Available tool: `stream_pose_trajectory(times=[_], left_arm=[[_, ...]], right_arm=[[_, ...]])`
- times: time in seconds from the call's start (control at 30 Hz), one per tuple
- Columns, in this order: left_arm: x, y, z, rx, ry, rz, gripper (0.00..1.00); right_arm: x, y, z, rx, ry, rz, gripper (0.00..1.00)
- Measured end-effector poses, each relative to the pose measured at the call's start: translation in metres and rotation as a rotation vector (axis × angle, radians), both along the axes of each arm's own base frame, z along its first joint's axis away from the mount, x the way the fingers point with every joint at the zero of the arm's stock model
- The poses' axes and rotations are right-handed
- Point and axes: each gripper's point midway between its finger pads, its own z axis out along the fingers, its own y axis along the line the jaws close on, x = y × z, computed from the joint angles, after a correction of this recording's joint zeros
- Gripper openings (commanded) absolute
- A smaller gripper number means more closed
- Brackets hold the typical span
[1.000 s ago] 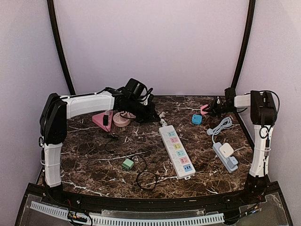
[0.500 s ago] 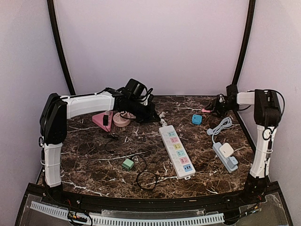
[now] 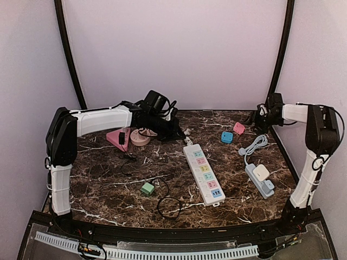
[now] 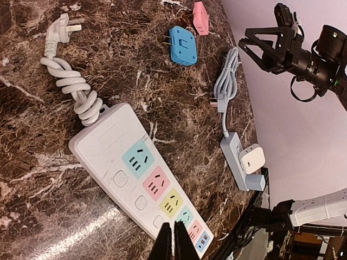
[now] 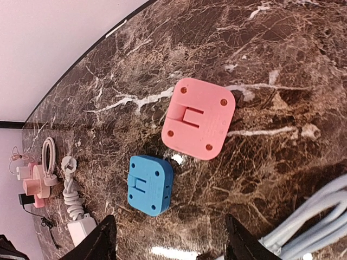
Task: Pull the plug off the socket
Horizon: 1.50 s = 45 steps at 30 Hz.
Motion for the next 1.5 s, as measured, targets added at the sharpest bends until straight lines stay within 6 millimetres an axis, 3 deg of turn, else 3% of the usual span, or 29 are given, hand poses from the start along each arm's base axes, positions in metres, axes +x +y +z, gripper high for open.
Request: stream_pose_trajectory(times=[0.23, 0.47, 0.73, 0.9, 1.0, 1.17, 1.5], left_arm=[[-0.001, -0.004, 0.005, -0.028, -0.006, -0.016, 0.03], [-0.003, -0.009, 0.011, -0.062, -0.007, -0.040, 0.03], [-0.004, -0.014, 0.013, -0.090, 0.004, -0.054, 0.03], [-0.005, -0.015, 0.015, -0.101, 0.007, -0.058, 0.03], [-0.005, -0.016, 0.016, -0.106, 0.005, -0.058, 0.03], [-0.005, -0.017, 0.018, -0.114, 0.005, -0.064, 0.03], [-0.006, -0.017, 0.018, -0.119, 0.009, -0.071, 0.03]], right_arm=[[-0.055, 0.012, 0.019, -0.059, -0.019, 0.022, 0.71], [-0.122, 0.035, 0.016, -0.080, 0.013, 0.071, 0.77], [-0.182, 0.016, 0.007, -0.137, 0.064, -0.018, 0.85], [-0.205, 0.011, 0.004, -0.131, 0.088, -0.060, 0.92], [-0.218, 0.010, -0.009, -0.122, 0.144, -0.078, 0.99], [-0.231, 0.009, -0.023, -0.114, 0.211, -0.106, 0.99], [-0.236, 0.014, -0.023, -0.093, 0.231, -0.115, 0.74]])
